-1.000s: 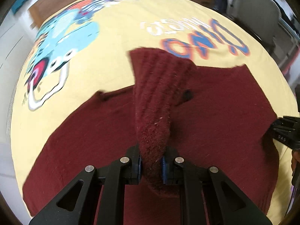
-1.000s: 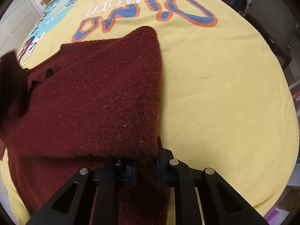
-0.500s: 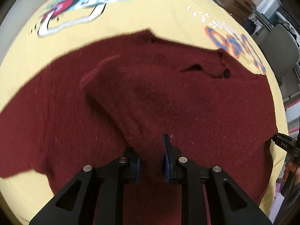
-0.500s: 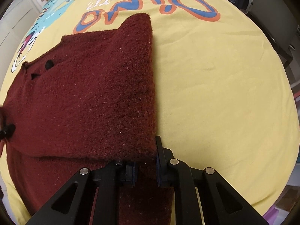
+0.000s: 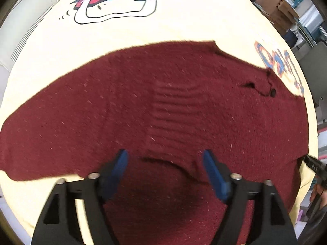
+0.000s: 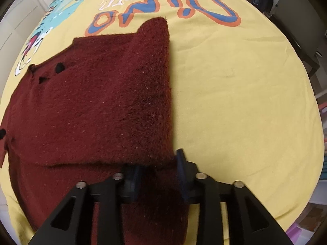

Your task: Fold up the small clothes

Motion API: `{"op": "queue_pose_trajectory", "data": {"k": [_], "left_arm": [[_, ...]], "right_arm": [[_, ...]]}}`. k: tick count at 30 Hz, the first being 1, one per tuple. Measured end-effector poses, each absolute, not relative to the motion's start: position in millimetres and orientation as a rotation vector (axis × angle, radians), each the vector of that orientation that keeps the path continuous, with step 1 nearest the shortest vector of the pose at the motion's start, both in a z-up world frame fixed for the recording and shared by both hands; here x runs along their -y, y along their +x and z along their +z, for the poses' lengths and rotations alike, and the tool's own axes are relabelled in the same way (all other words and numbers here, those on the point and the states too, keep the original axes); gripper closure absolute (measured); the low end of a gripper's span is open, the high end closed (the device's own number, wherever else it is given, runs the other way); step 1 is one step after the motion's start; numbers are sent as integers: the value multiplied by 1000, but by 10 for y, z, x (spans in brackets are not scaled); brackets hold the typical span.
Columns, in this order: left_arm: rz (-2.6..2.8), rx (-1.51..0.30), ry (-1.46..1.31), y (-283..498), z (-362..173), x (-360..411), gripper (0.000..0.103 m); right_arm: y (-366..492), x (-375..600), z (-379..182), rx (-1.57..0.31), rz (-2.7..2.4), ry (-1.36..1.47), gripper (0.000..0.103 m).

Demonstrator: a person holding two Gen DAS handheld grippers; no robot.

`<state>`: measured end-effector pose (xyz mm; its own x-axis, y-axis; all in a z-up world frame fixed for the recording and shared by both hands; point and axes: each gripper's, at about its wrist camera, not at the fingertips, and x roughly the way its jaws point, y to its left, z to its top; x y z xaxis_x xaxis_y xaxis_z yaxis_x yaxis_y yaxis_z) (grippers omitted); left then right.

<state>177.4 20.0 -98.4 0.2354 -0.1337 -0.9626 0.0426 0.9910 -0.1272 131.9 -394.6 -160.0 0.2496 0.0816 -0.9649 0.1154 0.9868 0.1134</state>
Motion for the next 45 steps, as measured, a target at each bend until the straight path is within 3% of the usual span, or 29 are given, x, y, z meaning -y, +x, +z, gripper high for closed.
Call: {"op": "queue_pose_trajectory", "data": {"k": [3, 9, 16, 17, 19, 21, 23, 32, 36, 42, 43, 44, 45], "left_arm": [[-111, -1335, -75, 1902, -941, -254, 10], [-129, -1379, -6, 2140, -1124, -134, 9], [-82, -1451, 17, 2235, -1469, -16, 10], [-82, -1448, 18, 2220, -1476, -9, 13], [-111, -1435, 18, 2188, -1473, 50, 33], [-128, -1417, 30, 2150, -1446, 104, 66], [-152, -1385, 28, 2094, -1402, 155, 91], [-164, -1231, -34, 1789, -932, -115, 93], [-146, -1182, -12, 1732, -788, -251, 93], [-127, -1183, -31, 1784, -820, -298, 93], [-123, -1186, -31, 1780, -807, -341, 93], [-120, -1191, -31, 1793, -825, -352, 93], [-119, -1193, -32, 1836, -822, -356, 93]], "right_arm": [[1293, 3953, -1536, -1311, -26, 166, 53], [1203, 4000, -1424, -1304, -20, 159, 47], [1149, 4052, -1407, -1319, -32, 115, 46], [1141, 4066, -1396, -1318, -31, 119, 46], [1137, 4097, -1380, -1316, -32, 125, 46], [1117, 4123, -1375, -1317, -37, 129, 46], [1103, 4155, -1372, -1319, -40, 136, 46], [1324, 4253, -1211, -1280, -43, 184, 45], [1643, 4227, -1265, -1277, -9, 263, 33], [2060, 4024, -1514, -1325, 22, 272, 33], [2089, 4001, -1557, -1339, 24, 276, 40], [2104, 3989, -1590, -1346, 29, 278, 55], [2107, 3980, -1618, -1352, 46, 289, 81]]}}
